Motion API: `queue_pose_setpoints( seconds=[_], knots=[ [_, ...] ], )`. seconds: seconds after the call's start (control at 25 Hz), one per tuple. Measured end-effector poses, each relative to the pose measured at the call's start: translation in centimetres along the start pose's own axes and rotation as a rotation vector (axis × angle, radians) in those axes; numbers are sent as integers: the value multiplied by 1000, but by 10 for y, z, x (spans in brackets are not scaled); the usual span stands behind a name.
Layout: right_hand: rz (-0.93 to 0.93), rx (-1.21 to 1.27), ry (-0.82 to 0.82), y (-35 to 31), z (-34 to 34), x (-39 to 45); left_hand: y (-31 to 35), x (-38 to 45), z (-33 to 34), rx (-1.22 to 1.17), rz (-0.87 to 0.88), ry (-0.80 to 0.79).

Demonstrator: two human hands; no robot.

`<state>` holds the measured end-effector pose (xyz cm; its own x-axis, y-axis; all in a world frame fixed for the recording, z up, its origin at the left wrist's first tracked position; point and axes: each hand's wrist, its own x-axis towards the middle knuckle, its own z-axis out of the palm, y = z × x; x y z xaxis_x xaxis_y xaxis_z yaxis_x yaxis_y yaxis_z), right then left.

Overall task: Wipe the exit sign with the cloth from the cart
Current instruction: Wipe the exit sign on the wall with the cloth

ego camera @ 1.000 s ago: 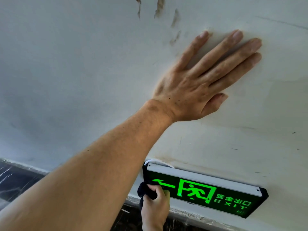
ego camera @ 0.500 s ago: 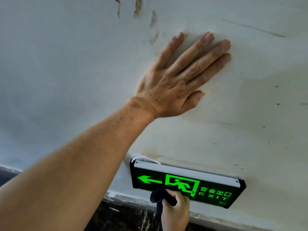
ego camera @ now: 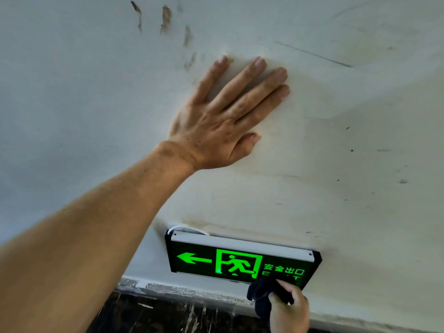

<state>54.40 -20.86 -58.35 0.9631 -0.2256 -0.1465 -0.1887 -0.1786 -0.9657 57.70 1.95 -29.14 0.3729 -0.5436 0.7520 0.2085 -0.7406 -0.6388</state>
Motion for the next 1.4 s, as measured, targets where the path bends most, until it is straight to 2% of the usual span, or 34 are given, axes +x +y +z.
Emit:
queue_pose_setpoints(
  seconds=[0.36,0.56,0.72,0.96,1.08,1.24,1.4],
  knots=[
    [104,-10,35,7,-21,25,-1,0,-1,10,8,-8],
    [123,196,132,-7,-20,25,0,1,-2,13,13,-1],
    [140,377,136,-25,-22,24,-3,-1,-4,-22,5,-39],
    [114,416,1,-49,-42,9,0,4,-18,-131,-28,-122],
    [11,388,-95,-67,-60,-5,5,7,-29,-178,-70,-237],
    [-82,471,-243,-95,-80,-25,9,10,-51,-233,-127,-415],
    [-81,544,-397,-132,-100,-46,36,11,-94,-523,-263,-405]
  ],
)
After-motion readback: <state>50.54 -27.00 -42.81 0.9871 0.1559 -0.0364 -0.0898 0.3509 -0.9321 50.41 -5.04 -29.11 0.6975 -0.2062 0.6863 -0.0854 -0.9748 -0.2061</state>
